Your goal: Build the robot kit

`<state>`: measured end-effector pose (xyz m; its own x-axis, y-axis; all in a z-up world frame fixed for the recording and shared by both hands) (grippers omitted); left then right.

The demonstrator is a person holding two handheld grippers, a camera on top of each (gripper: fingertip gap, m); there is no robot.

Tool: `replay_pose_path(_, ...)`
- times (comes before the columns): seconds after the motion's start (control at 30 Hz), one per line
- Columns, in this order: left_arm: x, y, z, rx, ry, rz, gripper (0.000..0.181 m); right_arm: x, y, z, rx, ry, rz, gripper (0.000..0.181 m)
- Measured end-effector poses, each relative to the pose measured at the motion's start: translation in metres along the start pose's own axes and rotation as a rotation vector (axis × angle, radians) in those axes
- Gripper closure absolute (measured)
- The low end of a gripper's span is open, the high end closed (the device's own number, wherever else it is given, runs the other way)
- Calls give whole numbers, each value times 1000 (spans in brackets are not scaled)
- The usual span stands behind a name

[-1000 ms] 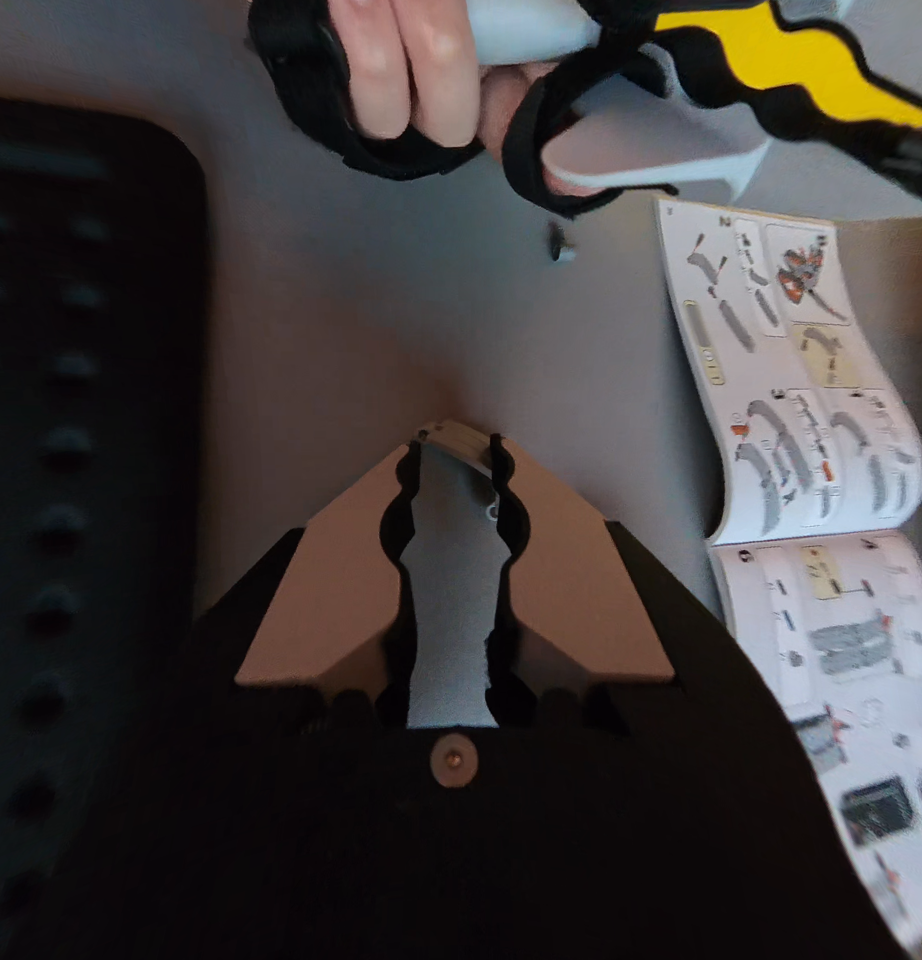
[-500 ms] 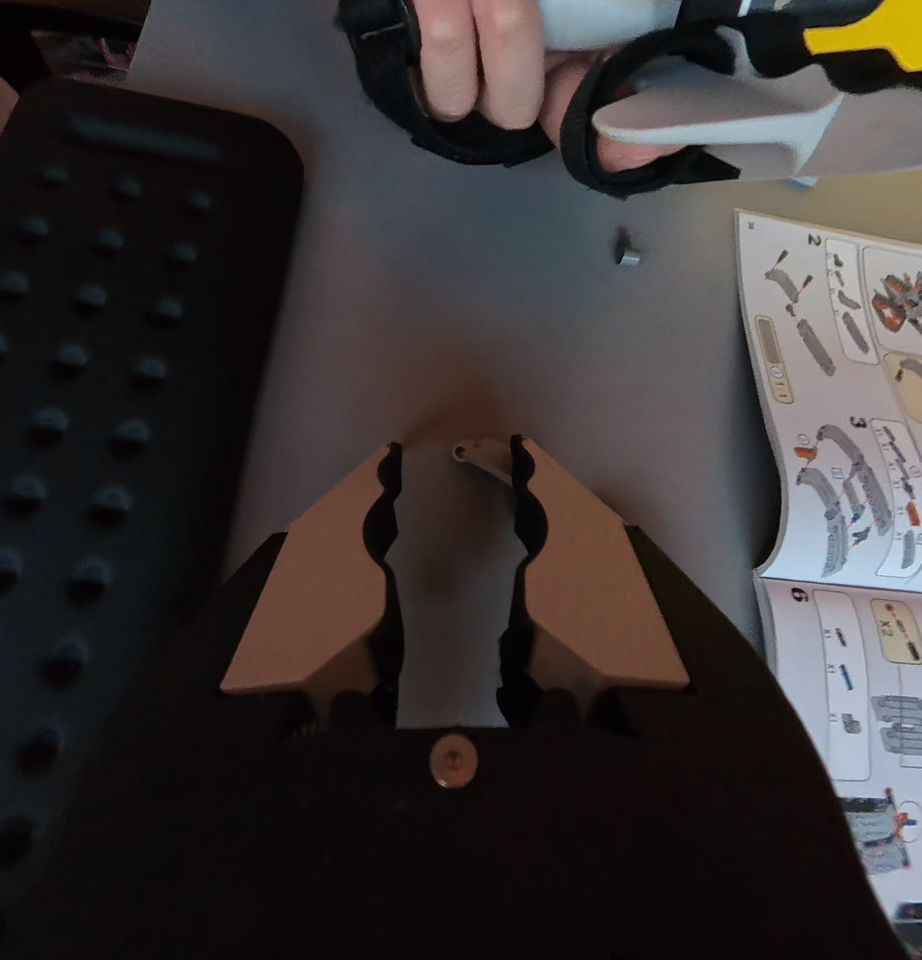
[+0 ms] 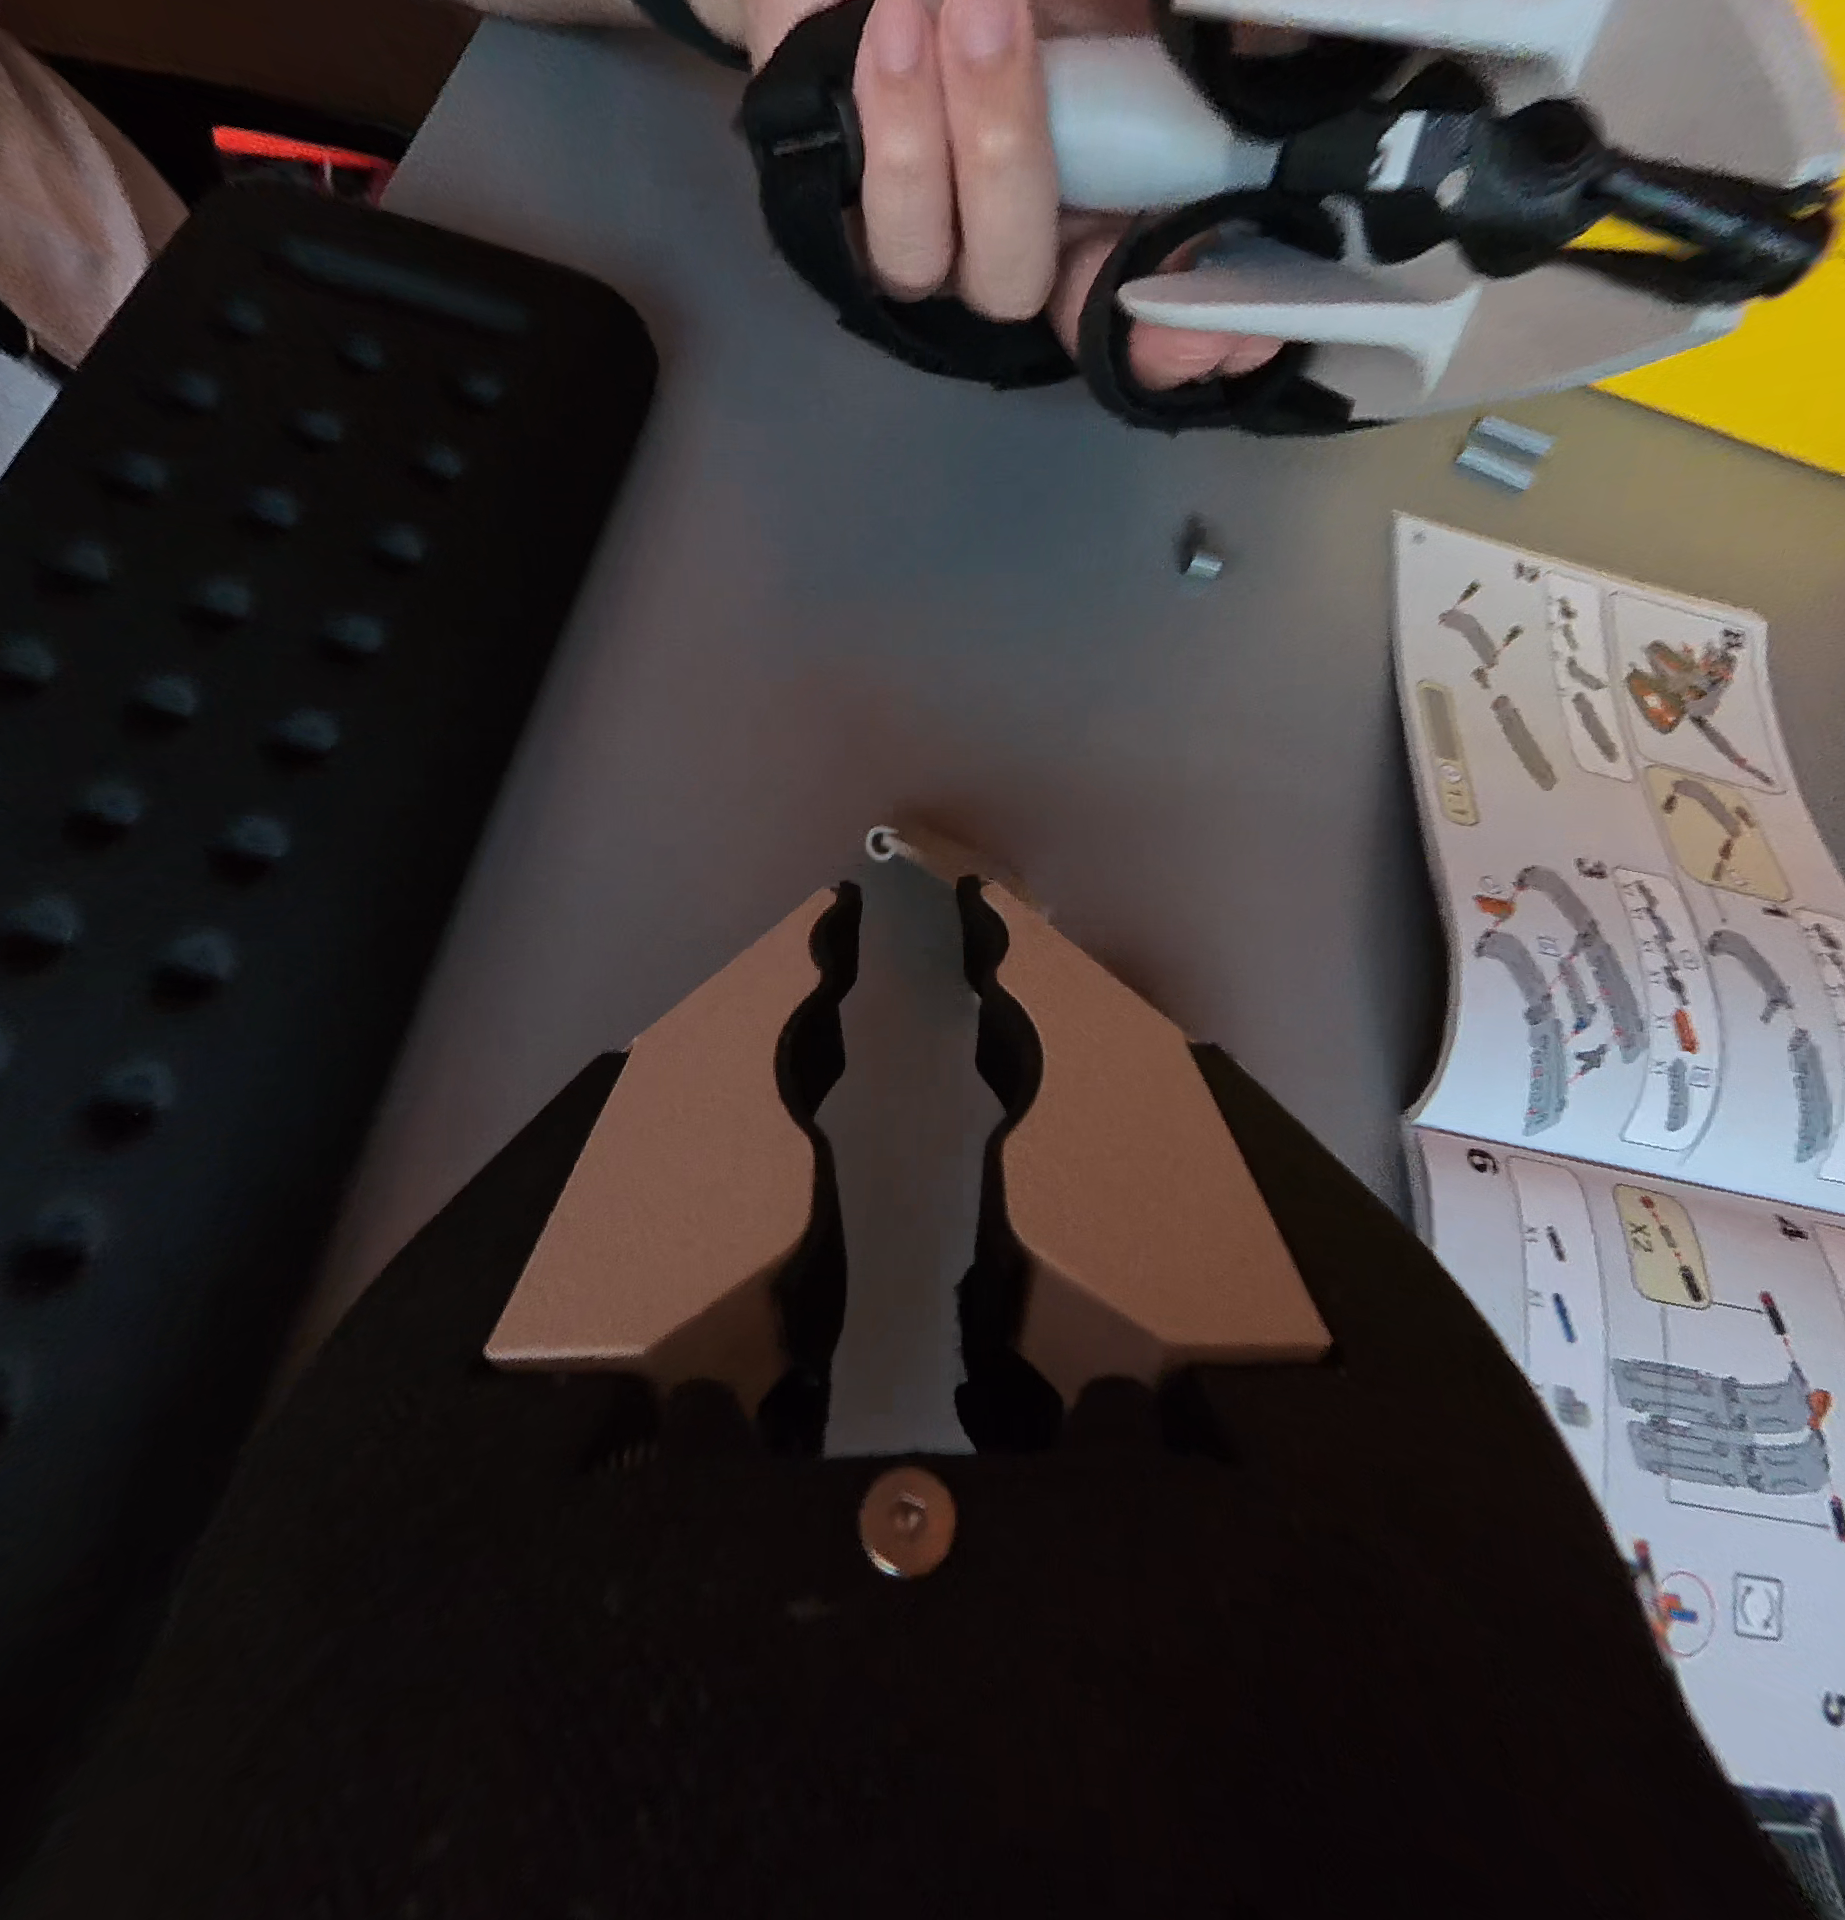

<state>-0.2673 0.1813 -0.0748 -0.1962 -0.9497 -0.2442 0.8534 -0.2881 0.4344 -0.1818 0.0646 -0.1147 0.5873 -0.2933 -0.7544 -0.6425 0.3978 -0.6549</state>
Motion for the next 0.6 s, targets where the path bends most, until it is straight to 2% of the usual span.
replay_pose_path(0.13, 1, 0, -2, -3, -11, 1, 178, 10, 6, -8, -38, -17, -80, 169)
replay_pose_path(0.23, 1, 0, -2, -2, -15, -3, 178, -4, 1, -6, 8, -56, 19, 169)
replay_pose_path(0.33, 2, 1, -3, -2, -20, -7, 178, -11, -7, 6, 90, -57, 102, 159)
replay_pose_path(0.5, 2, 1, -4, 1, -31, -6, 178, 1, 1, 11, 128, -109, 31, 160)
replay_pose_path(0.6, 3, 1, -4, 3, -36, -10, 178, 4, 7, 14, 165, -150, -22, 173)
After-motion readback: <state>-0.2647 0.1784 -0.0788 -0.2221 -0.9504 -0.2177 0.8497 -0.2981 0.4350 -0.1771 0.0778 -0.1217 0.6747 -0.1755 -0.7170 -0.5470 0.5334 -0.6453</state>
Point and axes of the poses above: each gripper's, where its closed fingertips meet, y out along the fingers, x out of its underside, z = x × y across the jaws, the point moved 6 cm from there along -y, back along the fingers, and after that the axes turned 10 degrees about y, right-handed, at the moved point
